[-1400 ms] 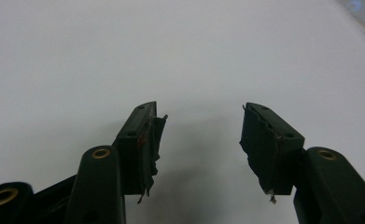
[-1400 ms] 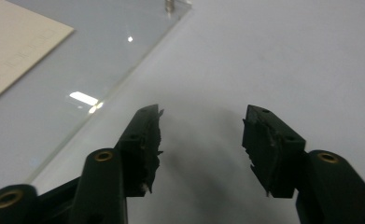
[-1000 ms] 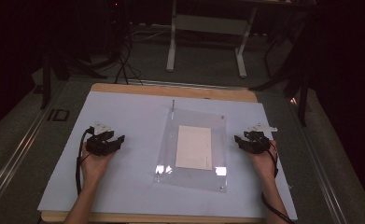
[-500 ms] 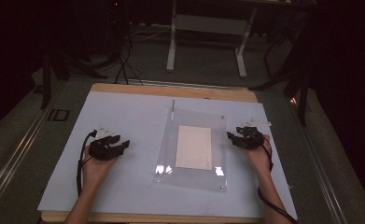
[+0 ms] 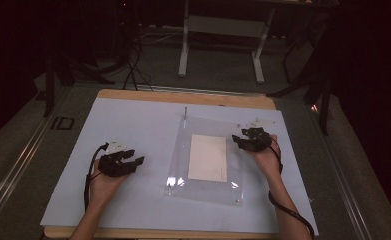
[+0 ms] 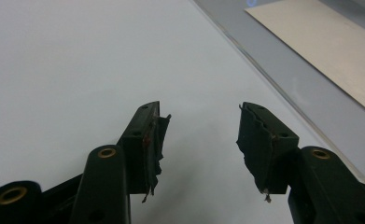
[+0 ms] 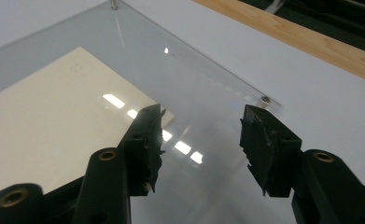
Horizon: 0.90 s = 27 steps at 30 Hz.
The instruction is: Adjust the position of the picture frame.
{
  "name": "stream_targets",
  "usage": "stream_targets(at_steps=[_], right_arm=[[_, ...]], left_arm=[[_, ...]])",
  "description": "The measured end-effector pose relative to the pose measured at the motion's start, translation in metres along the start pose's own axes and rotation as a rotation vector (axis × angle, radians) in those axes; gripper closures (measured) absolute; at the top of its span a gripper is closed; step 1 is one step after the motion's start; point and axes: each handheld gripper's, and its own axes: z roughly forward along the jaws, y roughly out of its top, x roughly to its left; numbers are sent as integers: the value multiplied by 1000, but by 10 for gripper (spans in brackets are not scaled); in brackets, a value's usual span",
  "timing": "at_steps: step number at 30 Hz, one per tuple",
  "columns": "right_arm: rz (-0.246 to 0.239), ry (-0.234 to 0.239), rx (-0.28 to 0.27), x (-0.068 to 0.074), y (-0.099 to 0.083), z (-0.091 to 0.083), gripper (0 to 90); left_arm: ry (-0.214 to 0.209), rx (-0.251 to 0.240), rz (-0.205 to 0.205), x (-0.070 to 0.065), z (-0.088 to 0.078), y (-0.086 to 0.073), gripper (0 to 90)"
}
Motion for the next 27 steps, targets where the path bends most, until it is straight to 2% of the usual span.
stream_targets(at_steps=[6, 10, 11, 17, 22, 23, 27], right_arm=[[-22, 33, 4, 8, 6, 17, 493], [-36, 53, 5, 12, 10, 23, 501], [-42, 57, 7, 14, 12, 25, 502], [-46, 82, 9, 19, 21, 34, 503], [-63, 93, 2, 24, 29, 41, 523], [-61, 95, 2, 25, 30, 42, 532], [-49, 111, -1, 27, 32, 48, 540]], left_arm=[[-32, 19, 38, -12, -1, -4, 492], [-56, 25, 46, -17, -2, -5, 491], [-78, 29, 58, -22, -2, -7, 491], [-113, 47, 102, -35, -3, -13, 497], [-139, 55, 108, -41, 0, -13, 502], [-164, 54, 109, -44, 2, -14, 502], [-202, 48, 155, -54, 4, -16, 501]])
